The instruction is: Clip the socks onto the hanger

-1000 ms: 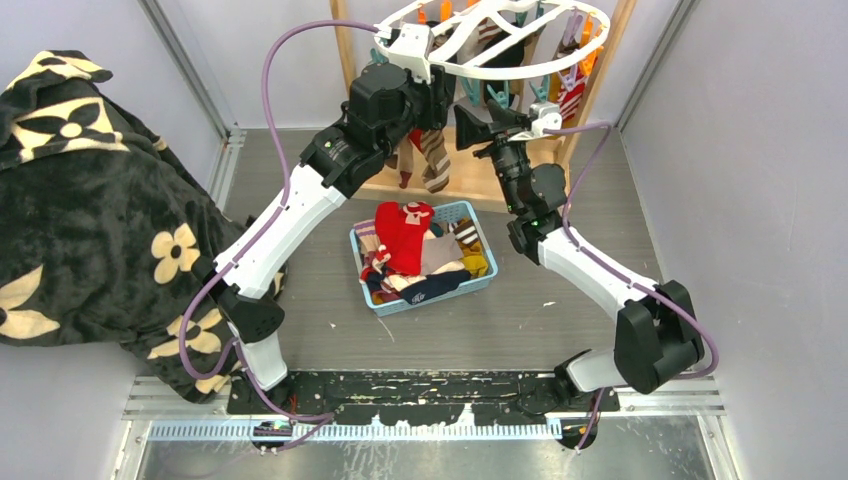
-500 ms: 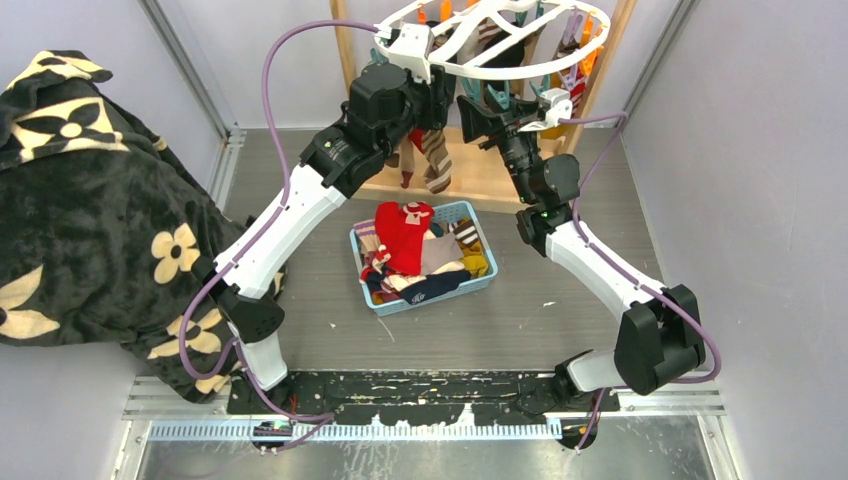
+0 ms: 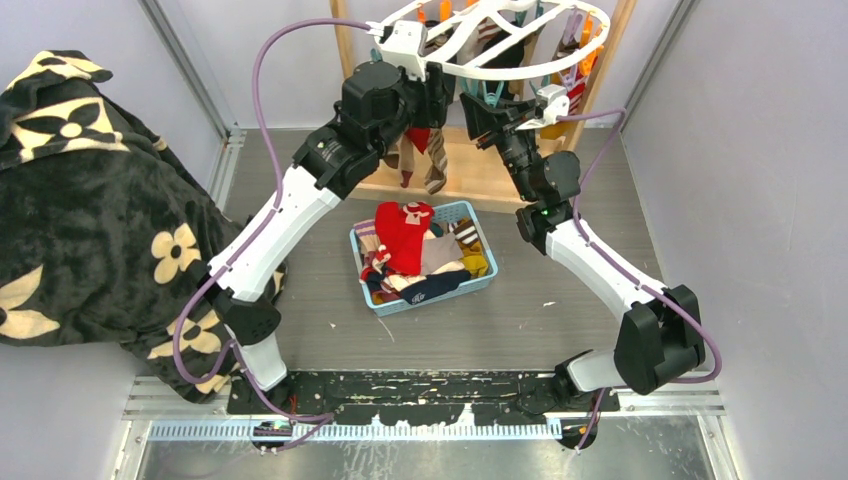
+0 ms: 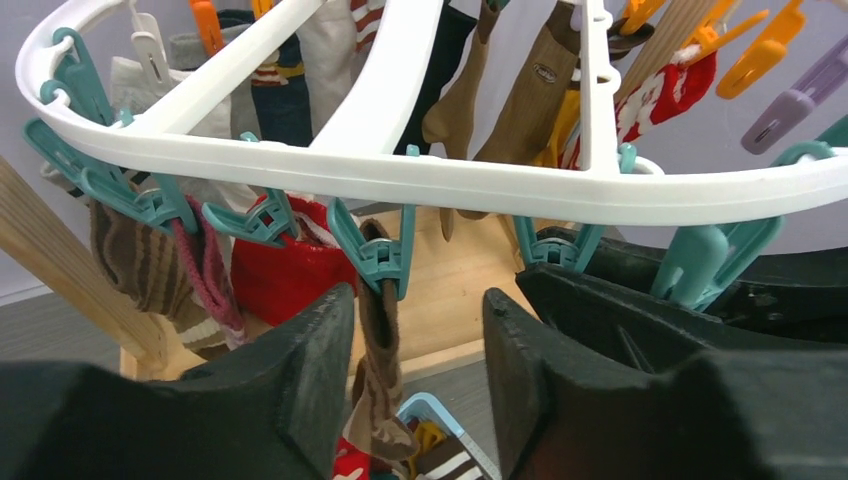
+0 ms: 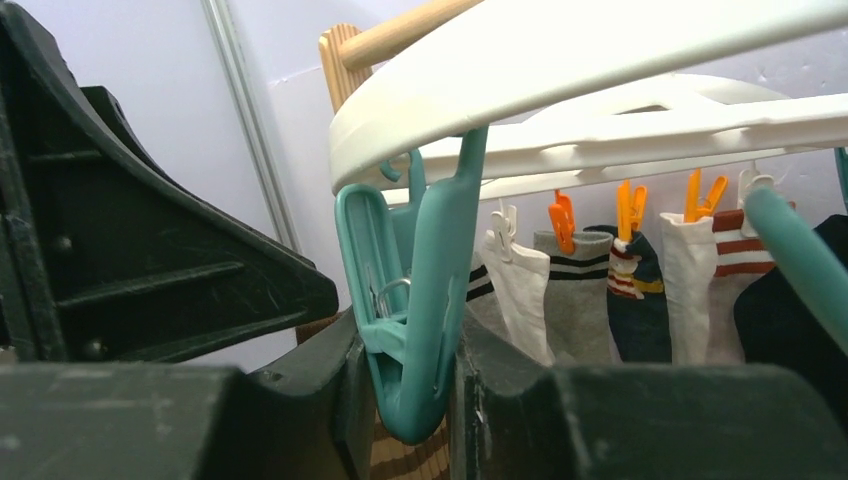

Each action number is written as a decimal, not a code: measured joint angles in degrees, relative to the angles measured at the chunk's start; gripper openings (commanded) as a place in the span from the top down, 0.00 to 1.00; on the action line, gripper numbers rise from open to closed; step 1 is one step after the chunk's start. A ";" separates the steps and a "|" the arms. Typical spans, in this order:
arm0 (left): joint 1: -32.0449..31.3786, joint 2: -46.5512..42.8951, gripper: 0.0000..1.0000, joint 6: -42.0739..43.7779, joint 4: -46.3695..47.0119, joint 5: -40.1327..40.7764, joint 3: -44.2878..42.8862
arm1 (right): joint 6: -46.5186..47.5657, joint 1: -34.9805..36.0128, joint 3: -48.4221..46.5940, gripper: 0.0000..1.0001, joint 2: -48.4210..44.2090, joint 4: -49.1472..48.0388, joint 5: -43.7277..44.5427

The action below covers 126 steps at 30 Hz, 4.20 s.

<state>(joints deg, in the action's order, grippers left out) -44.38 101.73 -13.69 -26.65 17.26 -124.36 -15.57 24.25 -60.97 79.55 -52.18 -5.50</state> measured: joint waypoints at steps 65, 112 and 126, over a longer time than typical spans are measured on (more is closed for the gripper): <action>2.78 8.31 0.82 -18.78 -2.16 -14.27 -14.49 | -10.25 -0.20 -4.00 0.35 1.18 1.84 -3.80; 2.84 4.46 0.84 -14.10 -1.16 -11.19 -6.84 | -6.32 17.57 18.34 0.29 -4.61 43.17 3.82; 2.89 4.42 0.84 -14.10 -1.20 -11.08 -6.84 | 6.56 21.84 19.41 0.28 -12.26 59.14 -4.11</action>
<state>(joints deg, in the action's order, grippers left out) -41.50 106.15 -27.79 -27.86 6.17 -131.20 -9.02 46.09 -41.56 67.29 6.96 -9.61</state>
